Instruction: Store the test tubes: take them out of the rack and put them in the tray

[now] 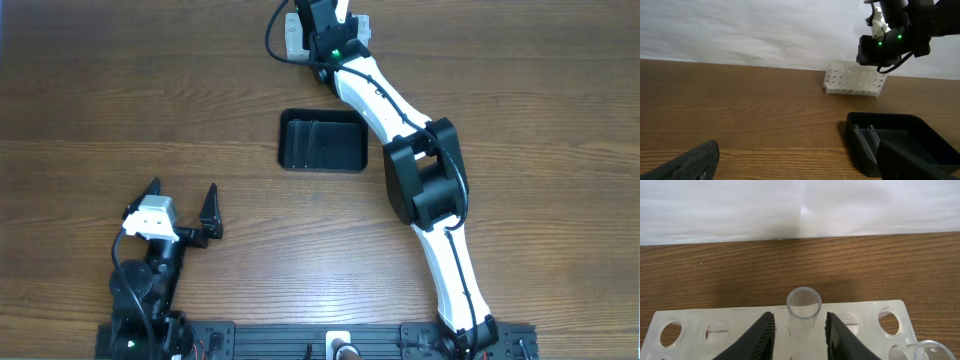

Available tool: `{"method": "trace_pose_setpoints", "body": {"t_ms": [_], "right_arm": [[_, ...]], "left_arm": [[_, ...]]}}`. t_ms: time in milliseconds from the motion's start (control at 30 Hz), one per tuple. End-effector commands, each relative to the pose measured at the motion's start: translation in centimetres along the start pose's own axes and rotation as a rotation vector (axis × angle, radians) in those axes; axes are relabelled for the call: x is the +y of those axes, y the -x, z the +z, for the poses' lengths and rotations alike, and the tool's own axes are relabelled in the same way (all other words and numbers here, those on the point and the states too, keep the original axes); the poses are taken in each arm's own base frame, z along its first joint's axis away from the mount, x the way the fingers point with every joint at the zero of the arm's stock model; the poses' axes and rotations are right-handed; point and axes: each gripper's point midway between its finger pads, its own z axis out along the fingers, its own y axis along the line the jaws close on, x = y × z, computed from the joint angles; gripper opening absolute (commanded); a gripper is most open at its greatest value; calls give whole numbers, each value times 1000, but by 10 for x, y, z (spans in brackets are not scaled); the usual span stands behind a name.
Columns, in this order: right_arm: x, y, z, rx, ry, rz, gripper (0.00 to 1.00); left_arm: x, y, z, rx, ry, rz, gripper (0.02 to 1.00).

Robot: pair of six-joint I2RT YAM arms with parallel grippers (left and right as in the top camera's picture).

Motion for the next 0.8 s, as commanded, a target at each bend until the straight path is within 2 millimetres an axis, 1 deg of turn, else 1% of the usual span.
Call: {"method": "trace_pose_setpoints", "body": {"t_ms": [33,100,567,667,800], "right_arm": [[-5,10,2,-26,-21,5,246],[-5,10,2,-26,-21,2,209],[-8,14,1,-38,-37,-9,139],[-7,23,-6,-52,-31,-3,130],[-8,47,-25,-88,-19,7,119]], "left_arm": [[-1,-1,0,0,-7,11,1000],[-1,-1,0,0,-7,11,1000],[-1,-1,0,0,-7,11,998],[-1,-1,0,0,-7,11,998],[-1,-1,0,0,-7,11,998]]}}
